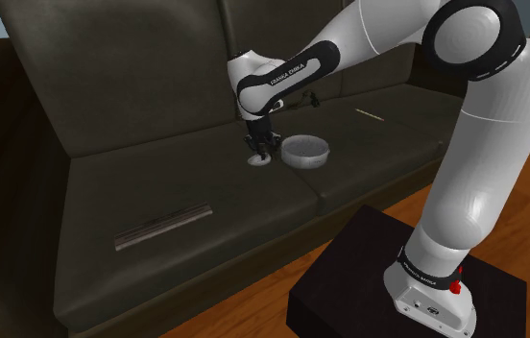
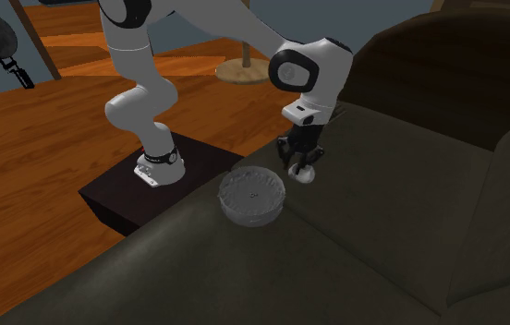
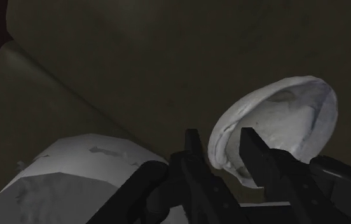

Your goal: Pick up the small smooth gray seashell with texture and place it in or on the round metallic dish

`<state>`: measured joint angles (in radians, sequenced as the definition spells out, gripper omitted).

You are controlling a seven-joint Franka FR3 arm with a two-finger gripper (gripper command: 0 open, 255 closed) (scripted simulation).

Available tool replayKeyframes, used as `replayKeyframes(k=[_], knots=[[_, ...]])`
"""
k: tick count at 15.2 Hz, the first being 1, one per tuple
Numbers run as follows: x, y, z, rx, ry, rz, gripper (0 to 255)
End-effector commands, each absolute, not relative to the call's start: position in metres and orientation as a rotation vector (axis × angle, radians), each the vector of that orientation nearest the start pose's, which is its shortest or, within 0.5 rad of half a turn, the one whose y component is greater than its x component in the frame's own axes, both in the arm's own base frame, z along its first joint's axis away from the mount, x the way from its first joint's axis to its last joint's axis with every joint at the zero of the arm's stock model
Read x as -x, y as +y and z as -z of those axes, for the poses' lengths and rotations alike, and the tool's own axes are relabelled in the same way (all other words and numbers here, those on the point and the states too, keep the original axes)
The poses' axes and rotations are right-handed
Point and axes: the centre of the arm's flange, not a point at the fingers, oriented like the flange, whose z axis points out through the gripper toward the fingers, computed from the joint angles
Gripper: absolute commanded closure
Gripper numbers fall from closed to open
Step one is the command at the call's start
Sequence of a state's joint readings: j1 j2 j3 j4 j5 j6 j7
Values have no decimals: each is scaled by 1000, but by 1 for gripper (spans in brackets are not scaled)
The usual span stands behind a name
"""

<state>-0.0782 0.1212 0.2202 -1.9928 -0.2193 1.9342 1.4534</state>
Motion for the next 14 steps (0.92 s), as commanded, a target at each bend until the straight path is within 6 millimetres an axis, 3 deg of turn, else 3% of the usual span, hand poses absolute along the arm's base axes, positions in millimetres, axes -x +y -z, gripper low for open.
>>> replayKeyframes(k=[1, 8, 14], knots=[[-556, 62, -390, 2781, 1932, 1, 255], [-556, 62, -390, 2781, 1932, 1, 255], [-556, 62, -422, 2781, 1932, 1, 255]])
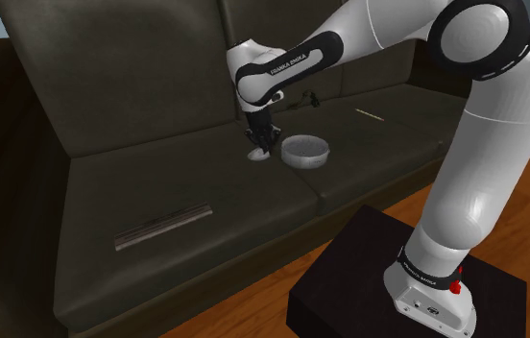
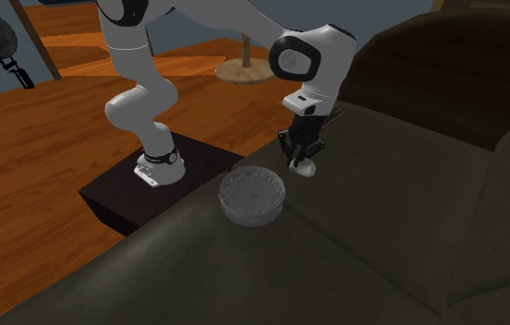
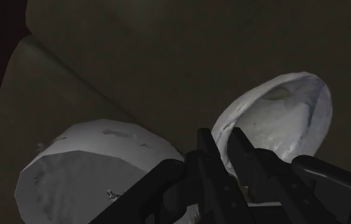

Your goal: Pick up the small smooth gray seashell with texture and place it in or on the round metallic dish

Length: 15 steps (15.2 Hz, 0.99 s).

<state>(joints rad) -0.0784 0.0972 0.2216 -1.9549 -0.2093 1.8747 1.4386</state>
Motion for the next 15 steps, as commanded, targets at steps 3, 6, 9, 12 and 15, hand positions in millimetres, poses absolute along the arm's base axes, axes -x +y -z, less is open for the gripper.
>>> replayKeyframes(k=[3, 6, 9, 12, 15], knots=[[-556, 62, -438, 2781, 1932, 1, 255], [-556, 62, -454, 2781, 1932, 1, 255], [-556, 62, -470, 2781, 1932, 1, 255], [-556, 62, -485, 2781, 1932, 1, 255], [-556, 62, -501, 2781, 1932, 1, 255]])
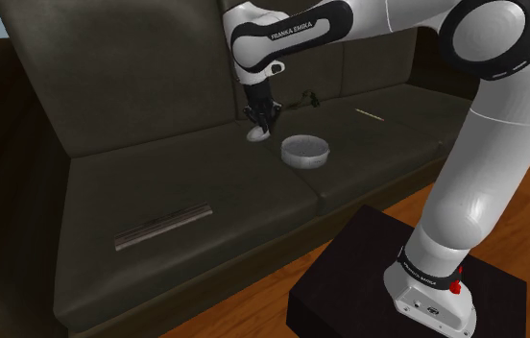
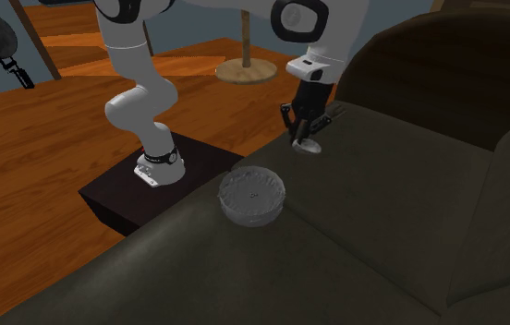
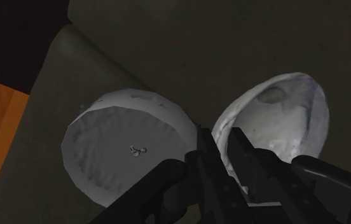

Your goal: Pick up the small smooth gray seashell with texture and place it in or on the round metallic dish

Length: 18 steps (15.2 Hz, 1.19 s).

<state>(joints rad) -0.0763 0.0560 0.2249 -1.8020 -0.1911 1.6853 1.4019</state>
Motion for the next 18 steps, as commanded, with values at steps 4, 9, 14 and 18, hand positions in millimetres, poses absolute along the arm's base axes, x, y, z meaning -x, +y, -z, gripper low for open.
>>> replayKeyframes(k=[4, 9, 14, 18], knots=[[-549, 51, -515, 2781, 1932, 1, 255], [-515, -4, -523, 2781, 1932, 1, 255], [-480, -60, -532, 2781, 1932, 1, 255], [-462, -88, -525, 2781, 1932, 1, 255]])
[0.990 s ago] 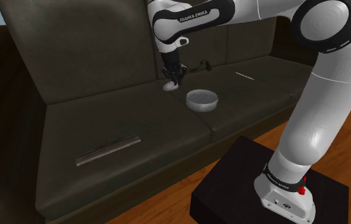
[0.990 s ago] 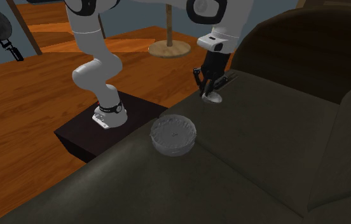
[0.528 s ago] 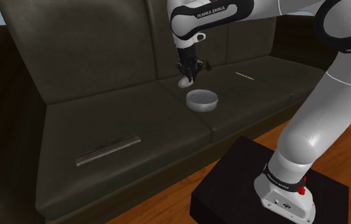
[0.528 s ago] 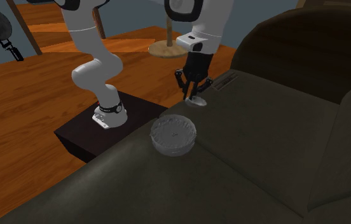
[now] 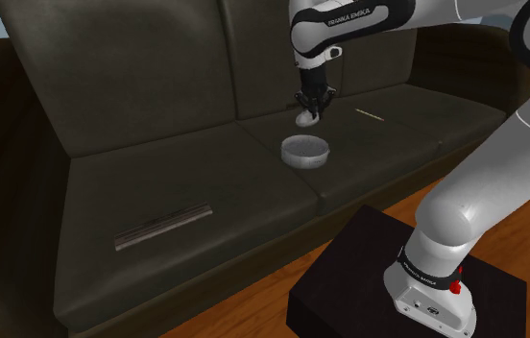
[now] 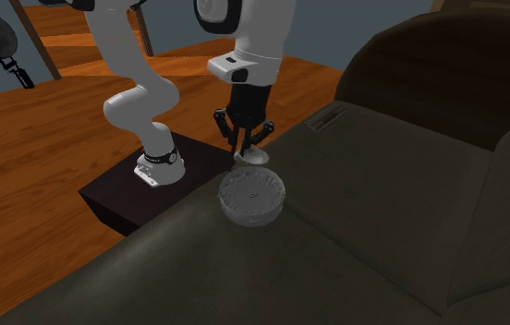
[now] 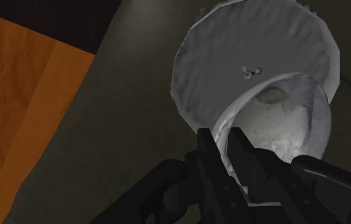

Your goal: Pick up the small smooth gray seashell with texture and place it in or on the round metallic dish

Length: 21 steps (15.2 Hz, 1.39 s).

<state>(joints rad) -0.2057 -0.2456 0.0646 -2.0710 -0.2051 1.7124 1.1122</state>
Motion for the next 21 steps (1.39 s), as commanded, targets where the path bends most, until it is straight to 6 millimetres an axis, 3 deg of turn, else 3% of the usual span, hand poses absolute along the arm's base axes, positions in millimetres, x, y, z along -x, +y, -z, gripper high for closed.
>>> replayKeyframes(k=[1, 15, 21], knots=[[-462, -88, -520, 2781, 1932, 1, 255], [-462, -88, -446, 2781, 1932, 1, 255], [-462, -88, -443, 2781, 1932, 1, 255]])
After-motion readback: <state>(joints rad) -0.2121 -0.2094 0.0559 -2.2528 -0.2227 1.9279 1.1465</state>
